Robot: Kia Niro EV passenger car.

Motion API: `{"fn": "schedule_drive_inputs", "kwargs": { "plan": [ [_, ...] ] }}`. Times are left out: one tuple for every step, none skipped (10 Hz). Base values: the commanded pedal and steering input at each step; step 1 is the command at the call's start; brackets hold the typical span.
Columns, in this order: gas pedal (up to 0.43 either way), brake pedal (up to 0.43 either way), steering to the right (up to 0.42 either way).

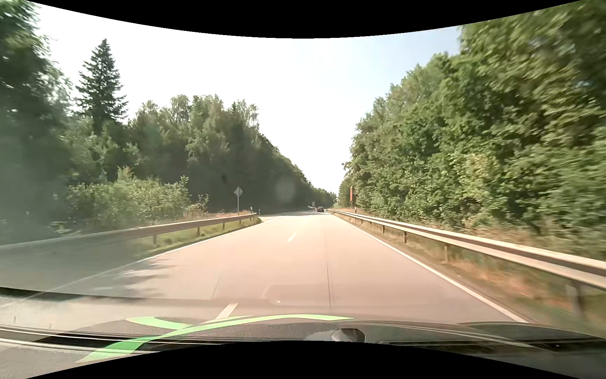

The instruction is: Follow the waypoints while adhering to traffic rules and regulations

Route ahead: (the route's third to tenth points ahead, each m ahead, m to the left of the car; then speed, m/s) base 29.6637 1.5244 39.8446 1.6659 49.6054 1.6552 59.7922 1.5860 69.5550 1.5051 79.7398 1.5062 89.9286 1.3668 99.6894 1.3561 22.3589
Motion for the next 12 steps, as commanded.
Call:
{"fn": "schedule_drive_inputs", "kwargs": {
  "plan": [
    [0.268,0.000,0.000],
    [0.268,0.000,0.000],
    [0.268,0.000,-0.001],
    [0.268,0.000,-0.001],
    [0.268,0.000,-0.001],
    [0.268,0.000,-0.001],
    [0.268,0.000,-0.001],
    [0.268,0.000,-0.001],
    [0.260,0.000,-0.001],
    [0.240,0.000,-0.001],
    [0.240,0.000,-0.001],
    [0.240,0.000,-0.001]
  ]
}}
